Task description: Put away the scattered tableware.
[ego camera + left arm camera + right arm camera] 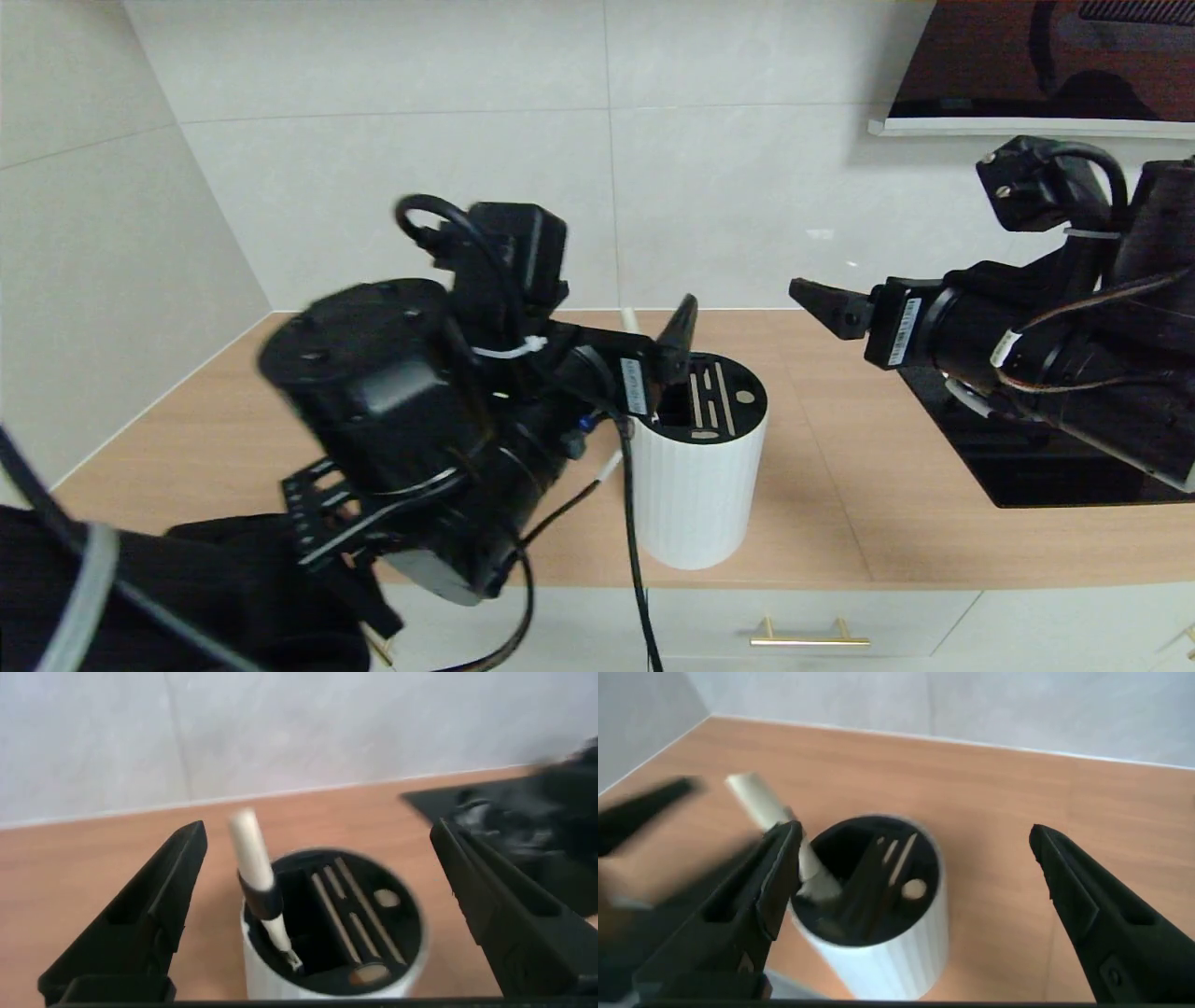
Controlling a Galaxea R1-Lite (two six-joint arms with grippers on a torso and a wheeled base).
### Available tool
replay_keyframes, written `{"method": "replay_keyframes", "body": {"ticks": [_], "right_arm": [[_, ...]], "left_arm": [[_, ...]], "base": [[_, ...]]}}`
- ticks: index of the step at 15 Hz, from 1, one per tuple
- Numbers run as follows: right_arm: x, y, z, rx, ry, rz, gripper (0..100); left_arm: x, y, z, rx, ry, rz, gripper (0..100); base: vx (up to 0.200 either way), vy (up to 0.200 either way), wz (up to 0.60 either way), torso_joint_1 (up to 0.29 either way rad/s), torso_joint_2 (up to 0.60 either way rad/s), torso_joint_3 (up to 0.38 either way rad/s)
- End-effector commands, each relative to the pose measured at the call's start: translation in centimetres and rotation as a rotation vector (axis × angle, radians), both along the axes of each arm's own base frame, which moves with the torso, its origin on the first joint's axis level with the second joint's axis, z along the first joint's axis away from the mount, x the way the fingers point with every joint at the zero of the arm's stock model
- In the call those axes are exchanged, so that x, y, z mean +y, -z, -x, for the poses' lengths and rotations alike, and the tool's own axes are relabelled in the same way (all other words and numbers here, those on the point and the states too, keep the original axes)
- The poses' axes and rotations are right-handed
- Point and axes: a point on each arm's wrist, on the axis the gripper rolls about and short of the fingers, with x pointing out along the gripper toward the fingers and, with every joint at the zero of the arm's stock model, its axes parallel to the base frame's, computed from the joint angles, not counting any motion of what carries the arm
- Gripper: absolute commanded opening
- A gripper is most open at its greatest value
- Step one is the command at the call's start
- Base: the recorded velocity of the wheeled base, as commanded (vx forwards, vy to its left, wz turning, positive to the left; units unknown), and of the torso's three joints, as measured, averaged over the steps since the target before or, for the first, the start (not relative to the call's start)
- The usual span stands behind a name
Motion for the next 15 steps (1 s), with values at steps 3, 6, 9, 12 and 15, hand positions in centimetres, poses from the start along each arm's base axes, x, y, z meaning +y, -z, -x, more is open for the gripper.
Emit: {"method": "replay_keyframes", "body": {"ticks": [3, 6, 9, 12, 15], "right_arm": [[-5.3, -1.6, 3.3, -0.076, 0.100, -0.049, 100], [-9.5, -0.4, 6.9, -0.098, 0.221, -0.053, 100], [-12.6, 0.8, 13.0, -0.197, 0.278, -0.072, 100], [-14.9, 2.8, 19.2, -0.234, 0.331, -0.046, 100], [-15.9, 4.3, 23.1, -0.254, 0.409, 0.021, 100]], "left_arm": [[11.7, -4.0, 3.7, -0.110, -0.110, 0.051, 100], [15.8, -3.6, 7.5, -0.076, -0.186, 0.019, 100], [19.6, -3.3, 12.7, -0.060, -0.256, 0.006, 100], [23.3, -2.0, 19.9, -0.047, -0.370, -0.007, 100], [24.7, -0.8, 25.1, -0.038, -0.457, -0.015, 100]], "base": [[0.000, 0.000, 0.00, 0.000, 0.00, 0.000], [0.000, 0.000, 0.00, 0.000, 0.00, 0.000], [0.000, 0.000, 0.00, 0.000, 0.00, 0.000], [0.000, 0.000, 0.00, 0.000, 0.00, 0.000], [0.000, 0.000, 0.00, 0.000, 0.00, 0.000]]}}
